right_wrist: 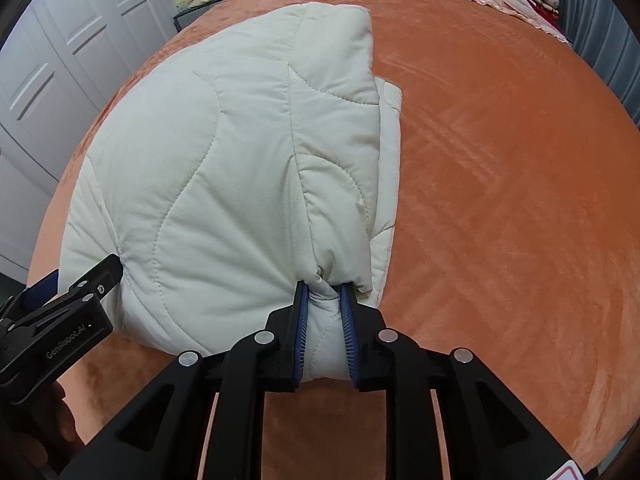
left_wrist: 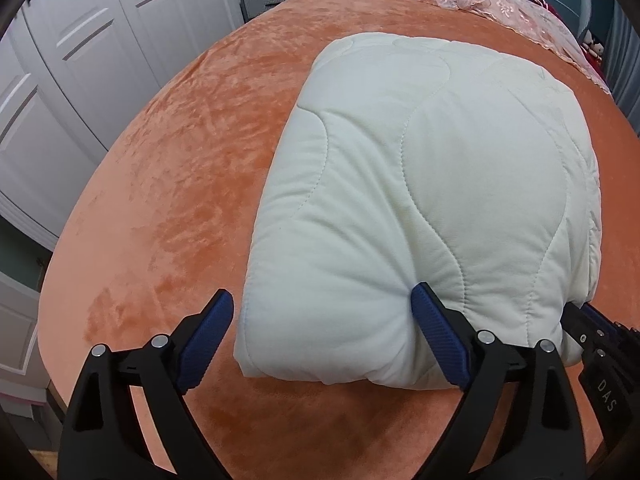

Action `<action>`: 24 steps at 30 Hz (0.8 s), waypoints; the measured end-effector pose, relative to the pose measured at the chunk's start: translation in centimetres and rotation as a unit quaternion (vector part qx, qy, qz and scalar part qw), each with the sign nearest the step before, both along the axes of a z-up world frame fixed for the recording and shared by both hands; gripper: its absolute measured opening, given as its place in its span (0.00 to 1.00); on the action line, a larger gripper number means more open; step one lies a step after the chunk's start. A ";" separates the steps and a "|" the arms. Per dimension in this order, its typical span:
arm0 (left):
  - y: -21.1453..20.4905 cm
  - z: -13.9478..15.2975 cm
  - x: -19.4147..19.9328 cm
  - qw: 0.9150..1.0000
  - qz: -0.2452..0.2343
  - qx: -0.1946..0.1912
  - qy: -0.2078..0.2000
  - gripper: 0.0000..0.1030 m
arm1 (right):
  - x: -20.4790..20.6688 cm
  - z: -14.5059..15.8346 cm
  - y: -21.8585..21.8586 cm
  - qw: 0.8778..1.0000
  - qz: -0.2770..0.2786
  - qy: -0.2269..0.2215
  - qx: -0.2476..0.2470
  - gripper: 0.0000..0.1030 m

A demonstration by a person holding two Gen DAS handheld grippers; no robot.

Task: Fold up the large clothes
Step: 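Grasp the end of the quilted bundle again with both grippers, then fold the bundle end over and release with both grippers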

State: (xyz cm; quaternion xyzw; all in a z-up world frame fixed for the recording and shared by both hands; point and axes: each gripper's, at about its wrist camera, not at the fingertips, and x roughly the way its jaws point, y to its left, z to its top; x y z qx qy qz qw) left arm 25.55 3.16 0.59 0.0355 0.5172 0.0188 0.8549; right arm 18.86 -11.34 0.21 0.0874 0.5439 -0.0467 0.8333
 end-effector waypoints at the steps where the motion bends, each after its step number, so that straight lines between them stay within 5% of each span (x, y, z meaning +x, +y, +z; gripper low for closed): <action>1: 0.0 -0.2 0.0 1.000 0.000 -0.001 0.000 0.88 | 0.2 -0.2 0.1 1.000 0.000 0.001 -0.002 0.19; 24: -0.4 -1.8 0.4 1.000 -0.001 0.006 -0.017 0.96 | 0.0 -2.3 1.8 1.000 0.016 -0.009 -0.022 0.20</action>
